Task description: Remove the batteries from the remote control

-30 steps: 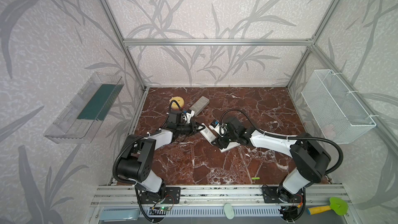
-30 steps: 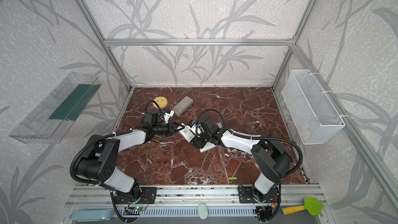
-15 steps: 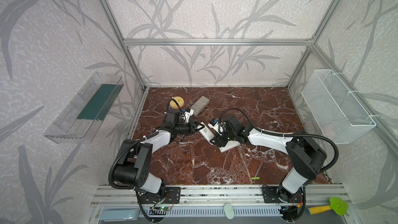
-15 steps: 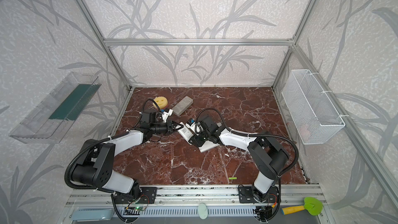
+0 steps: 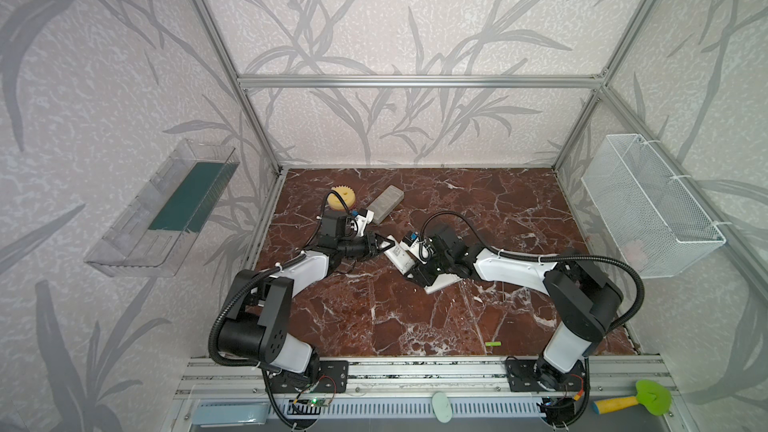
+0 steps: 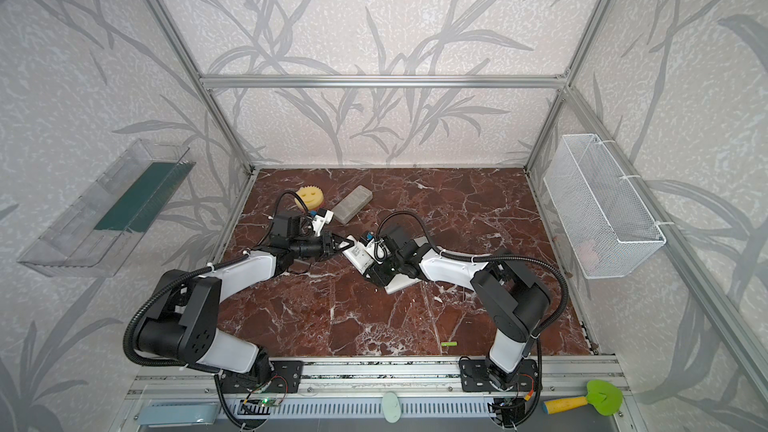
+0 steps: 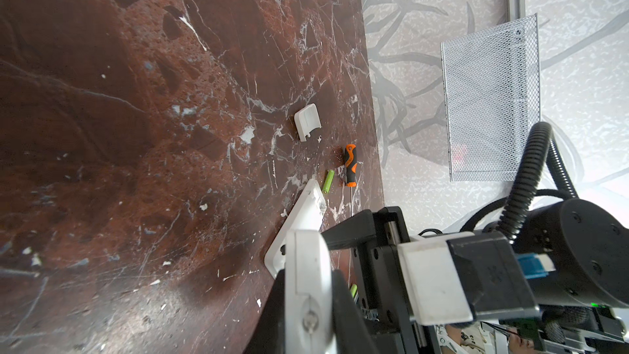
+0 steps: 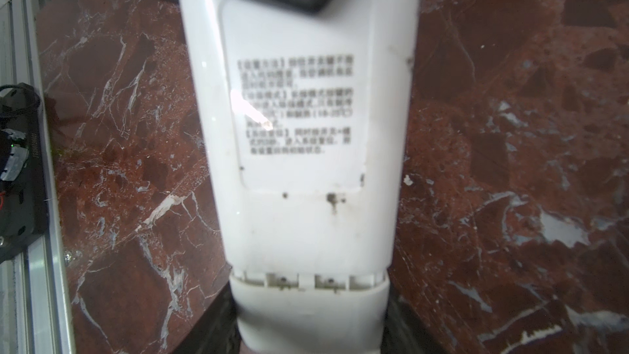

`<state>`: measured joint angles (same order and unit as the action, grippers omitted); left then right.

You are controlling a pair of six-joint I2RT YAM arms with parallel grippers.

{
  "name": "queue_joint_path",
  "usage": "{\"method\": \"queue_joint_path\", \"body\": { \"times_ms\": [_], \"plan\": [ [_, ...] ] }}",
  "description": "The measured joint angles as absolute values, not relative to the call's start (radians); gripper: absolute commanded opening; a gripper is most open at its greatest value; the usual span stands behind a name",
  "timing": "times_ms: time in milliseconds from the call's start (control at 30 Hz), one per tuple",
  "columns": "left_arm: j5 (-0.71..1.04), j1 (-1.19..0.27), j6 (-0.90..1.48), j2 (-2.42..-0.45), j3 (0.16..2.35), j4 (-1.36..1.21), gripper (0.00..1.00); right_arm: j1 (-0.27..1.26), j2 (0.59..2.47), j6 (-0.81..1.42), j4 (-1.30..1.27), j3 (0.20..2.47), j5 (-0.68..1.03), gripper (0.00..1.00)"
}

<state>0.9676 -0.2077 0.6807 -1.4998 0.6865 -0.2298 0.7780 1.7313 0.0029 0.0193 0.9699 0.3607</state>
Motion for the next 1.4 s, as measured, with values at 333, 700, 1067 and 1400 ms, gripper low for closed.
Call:
{"method": "queue_joint_path", "body": {
  "times_ms": [333, 700, 1067, 1400],
  "plan": [
    [0.987, -0.197, 0.674, -1.497, 0.687, -0.215, 0.0, 0.773, 1.676, 0.002, 0.032, 0.936, 0.375, 0.51],
    [1.008, -0.181, 0.762, -1.518, 0.675, -0.258, 0.0, 0.748, 1.637, 0.029, -0.065, 0.866, 0.417, 0.56],
    [0.917, -0.142, 0.804, -1.586, 0.61, -0.353, 0.0, 0.651, 1.615, 0.139, -0.128, 0.813, 0.428, 0.63],
    [0.883, -0.142, 0.804, -1.595, 0.612, -0.363, 0.0, 0.649, 1.624, 0.173, -0.151, 0.818, 0.408, 0.59]
  ]
}}
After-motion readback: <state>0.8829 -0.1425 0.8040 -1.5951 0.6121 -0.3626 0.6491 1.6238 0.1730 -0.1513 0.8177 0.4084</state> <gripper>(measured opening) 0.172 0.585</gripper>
